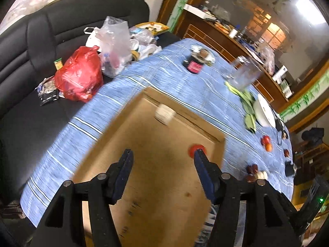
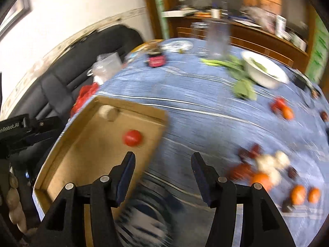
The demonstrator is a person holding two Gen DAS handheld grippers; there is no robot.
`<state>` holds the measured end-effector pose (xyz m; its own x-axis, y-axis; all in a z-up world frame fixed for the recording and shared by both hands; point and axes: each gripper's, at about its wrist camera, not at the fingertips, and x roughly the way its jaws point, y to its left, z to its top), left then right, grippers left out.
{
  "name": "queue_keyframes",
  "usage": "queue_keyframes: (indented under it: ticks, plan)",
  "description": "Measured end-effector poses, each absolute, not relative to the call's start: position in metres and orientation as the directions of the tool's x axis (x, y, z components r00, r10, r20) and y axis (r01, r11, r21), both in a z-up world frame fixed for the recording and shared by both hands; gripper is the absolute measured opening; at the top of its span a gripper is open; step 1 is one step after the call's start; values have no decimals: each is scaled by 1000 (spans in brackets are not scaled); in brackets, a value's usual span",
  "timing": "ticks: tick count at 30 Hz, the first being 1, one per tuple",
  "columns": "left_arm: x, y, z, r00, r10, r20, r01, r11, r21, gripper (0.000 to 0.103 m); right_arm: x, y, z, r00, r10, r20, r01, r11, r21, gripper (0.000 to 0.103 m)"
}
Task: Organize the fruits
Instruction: 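Carry cake and tomato into the cardboard box and open both tools, then grasp the second tan cake with the left tool while the right grasps an orange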
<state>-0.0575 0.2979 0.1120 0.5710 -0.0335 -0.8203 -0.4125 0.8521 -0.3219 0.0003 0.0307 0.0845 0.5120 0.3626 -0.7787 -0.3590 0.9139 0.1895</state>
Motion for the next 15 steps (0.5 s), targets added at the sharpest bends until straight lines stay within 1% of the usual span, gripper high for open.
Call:
queue_keyframes:
  ticks: [2,5,9,11,15]
  plan:
    - [-56,281,111,566,-37,-823,-402,860,-315,61,-7,-19,85,538,322,-779,-273,941,200,61]
    - [-48,244,106,543,-78,-836,-359,878,-316,61,-16,-83,79,559,248,-791,-157,969,193,63]
    - [-36,186,101,523,-145,-840,-251,916,-314,61,-28,-160,64,541,175,-822,10,977,214,63]
    - [-30,162,98,510,-167,-844,-204,930,-307,61,-37,-186,57,537,147,-831,62,975,212,63]
    - [-22,121,87,477,-203,-855,-123,948,-293,61,-46,-207,54,536,136,-834,86,973,214,63]
